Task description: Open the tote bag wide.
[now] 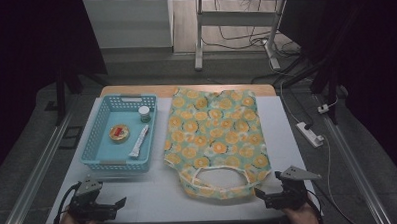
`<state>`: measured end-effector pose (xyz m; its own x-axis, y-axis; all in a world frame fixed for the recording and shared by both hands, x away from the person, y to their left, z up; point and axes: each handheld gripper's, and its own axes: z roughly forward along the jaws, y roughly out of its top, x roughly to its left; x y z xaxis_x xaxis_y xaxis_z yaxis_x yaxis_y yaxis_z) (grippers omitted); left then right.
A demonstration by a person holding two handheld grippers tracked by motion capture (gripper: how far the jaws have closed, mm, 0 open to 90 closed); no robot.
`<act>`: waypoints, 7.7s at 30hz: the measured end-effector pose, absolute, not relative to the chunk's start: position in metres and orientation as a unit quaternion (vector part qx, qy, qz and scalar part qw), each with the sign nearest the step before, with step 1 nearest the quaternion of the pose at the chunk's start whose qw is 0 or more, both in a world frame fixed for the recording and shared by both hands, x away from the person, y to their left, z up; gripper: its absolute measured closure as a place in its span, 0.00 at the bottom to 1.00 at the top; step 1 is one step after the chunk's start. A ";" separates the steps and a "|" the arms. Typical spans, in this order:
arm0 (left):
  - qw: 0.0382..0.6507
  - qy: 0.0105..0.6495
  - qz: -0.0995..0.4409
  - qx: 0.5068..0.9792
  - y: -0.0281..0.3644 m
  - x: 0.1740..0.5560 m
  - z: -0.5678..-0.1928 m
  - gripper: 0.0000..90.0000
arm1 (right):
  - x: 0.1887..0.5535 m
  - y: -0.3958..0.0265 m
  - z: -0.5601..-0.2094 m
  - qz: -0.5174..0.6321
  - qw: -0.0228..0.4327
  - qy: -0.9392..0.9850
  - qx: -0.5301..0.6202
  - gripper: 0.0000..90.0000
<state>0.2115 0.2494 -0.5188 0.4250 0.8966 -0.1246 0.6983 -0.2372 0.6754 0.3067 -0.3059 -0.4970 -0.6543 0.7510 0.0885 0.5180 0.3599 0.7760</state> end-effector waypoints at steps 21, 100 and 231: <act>0.325 0.515 0.130 0.782 0.247 0.216 -0.521 0.01 | 0.308 -0.303 -0.498 0.402 0.130 0.825 0.374 0.00; 0.340 0.522 0.111 0.775 0.250 0.221 -0.521 0.00 | 0.313 -0.185 -0.505 0.343 0.051 0.911 0.224 0.00; 0.345 0.530 0.087 0.770 0.255 0.225 -0.524 0.01 | 0.583 -0.141 -0.513 0.316 0.114 0.890 0.307 0.97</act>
<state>0.2249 0.2548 -0.5237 0.4232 0.8758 -0.2321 0.7556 -0.1998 0.6238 0.5830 -0.1405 -0.5129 -0.7850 0.6195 -0.0086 0.4750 0.6107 0.6336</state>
